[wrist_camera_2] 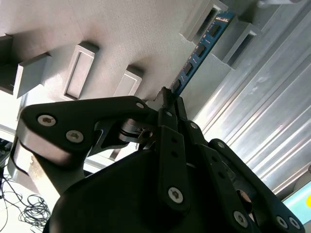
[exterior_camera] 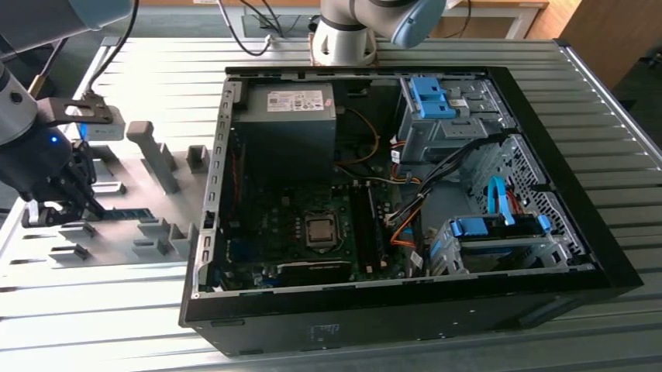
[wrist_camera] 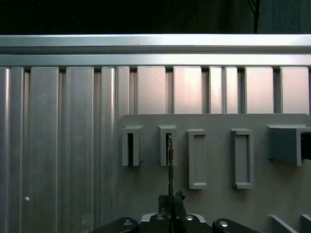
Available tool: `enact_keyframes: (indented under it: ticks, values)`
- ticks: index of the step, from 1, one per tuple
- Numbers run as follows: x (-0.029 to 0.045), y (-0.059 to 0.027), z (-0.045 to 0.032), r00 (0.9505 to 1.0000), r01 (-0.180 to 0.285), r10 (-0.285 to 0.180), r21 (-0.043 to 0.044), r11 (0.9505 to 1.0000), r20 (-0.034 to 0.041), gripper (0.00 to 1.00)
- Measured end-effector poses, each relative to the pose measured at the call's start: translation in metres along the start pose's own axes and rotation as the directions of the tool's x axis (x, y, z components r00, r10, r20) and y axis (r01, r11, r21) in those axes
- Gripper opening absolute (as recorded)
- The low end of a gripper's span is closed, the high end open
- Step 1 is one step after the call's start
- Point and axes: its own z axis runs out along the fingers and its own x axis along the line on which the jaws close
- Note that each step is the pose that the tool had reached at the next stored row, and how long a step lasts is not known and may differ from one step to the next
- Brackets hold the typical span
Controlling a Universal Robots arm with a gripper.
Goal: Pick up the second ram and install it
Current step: 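Pick up the second ram and move it above second insertion slot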
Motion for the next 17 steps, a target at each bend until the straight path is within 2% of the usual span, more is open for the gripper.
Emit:
enact_keyframes:
  ticks: [17]
  values:
    - [0.0000, 0.0000, -0.0039, 1.0000, 0.000, 0.000, -0.0004, 1.0000, -0.0012, 0.14]
